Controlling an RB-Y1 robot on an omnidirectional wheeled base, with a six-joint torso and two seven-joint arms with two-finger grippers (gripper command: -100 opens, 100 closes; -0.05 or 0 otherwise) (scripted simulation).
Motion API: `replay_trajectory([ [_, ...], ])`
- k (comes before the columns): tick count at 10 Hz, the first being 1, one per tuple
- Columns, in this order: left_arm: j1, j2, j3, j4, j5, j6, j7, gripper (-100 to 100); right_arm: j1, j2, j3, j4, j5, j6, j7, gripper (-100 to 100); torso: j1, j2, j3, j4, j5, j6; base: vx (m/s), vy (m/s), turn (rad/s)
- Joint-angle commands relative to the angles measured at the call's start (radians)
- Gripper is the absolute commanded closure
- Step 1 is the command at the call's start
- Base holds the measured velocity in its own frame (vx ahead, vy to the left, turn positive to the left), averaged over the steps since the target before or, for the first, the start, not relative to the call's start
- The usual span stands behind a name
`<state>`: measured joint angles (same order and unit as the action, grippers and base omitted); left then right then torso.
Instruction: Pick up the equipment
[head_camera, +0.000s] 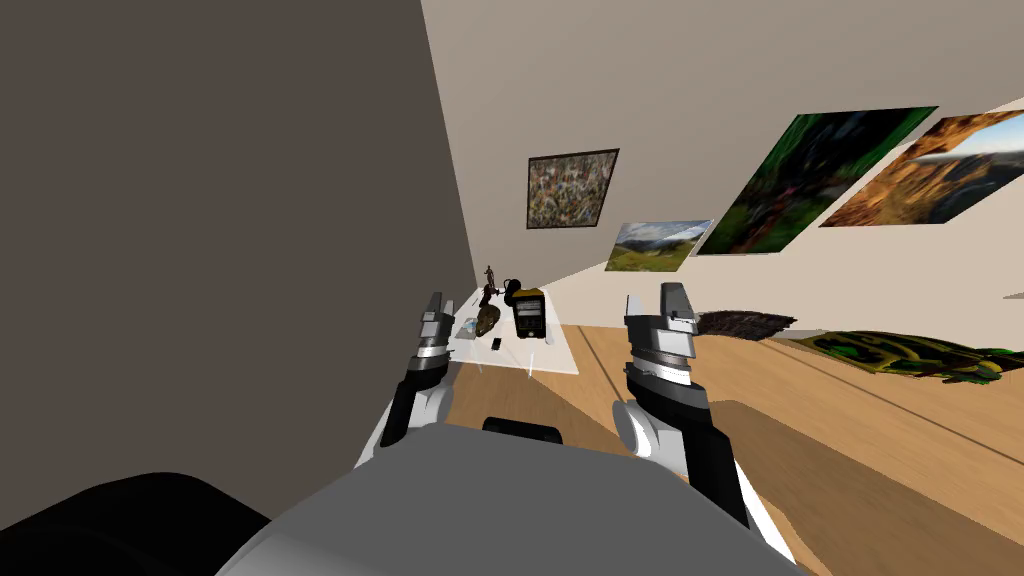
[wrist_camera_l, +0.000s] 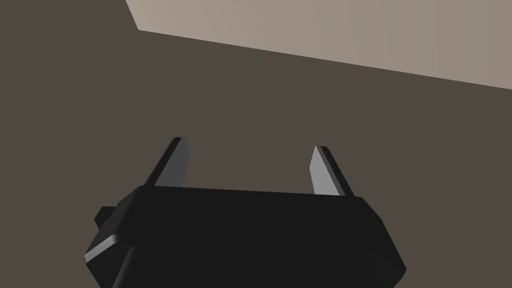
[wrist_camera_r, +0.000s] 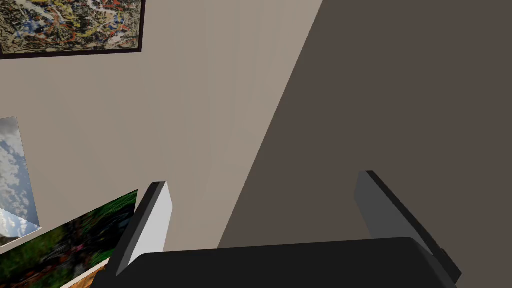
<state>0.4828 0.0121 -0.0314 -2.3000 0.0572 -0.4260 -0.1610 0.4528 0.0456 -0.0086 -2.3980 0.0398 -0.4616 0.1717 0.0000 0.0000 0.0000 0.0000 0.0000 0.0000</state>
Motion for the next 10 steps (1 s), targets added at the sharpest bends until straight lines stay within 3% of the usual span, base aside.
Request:
replay_trajectory([
  [1,-0.010,0.047,-0.003,0.019,0.033,0.031,-0.002,-100,0.000,0.000,0.000,0.000,0.000,0.000,0.000,0,0.000,0.000,0.000,0.000,0.000,0.000,-0.005,0.012,-0.069],
  [6,-0.054,0.179,-0.023,0.113,0.177,0.162,-0.012,-100,0.000,0.000,0.000,0.000,0.000,0.000,0.000,0,0.004,0.001,0.000,0.000,0.001,0.000,-0.017,0.041,-0.112],
  [7,-0.054,0.179,-0.023,0.113,0.184,0.173,-0.012,-100,0.000,0.000,0.000,0.000,0.000,0.000,0.000,0,0.004,0.001,0.000,0.000,0.001,0.000,-0.013,0.035,-0.048],
  [9,-0.077,0.241,-0.036,0.169,0.256,0.238,-0.020,-100,0.000,0.000,0.000,0.000,0.000,0.000,0.000,0,0.003,0.001,0.000,0.000,0.001,0.000,-0.008,0.036,-0.169],
  [10,-0.077,0.241,-0.036,0.169,0.270,0.255,-0.020,-100,0.000,0.000,0.000,0.000,0.000,0.000,0.000,0,0.003,0.000,0.000,0.000,0.001,0.000,-0.009,0.041,-0.056],
])
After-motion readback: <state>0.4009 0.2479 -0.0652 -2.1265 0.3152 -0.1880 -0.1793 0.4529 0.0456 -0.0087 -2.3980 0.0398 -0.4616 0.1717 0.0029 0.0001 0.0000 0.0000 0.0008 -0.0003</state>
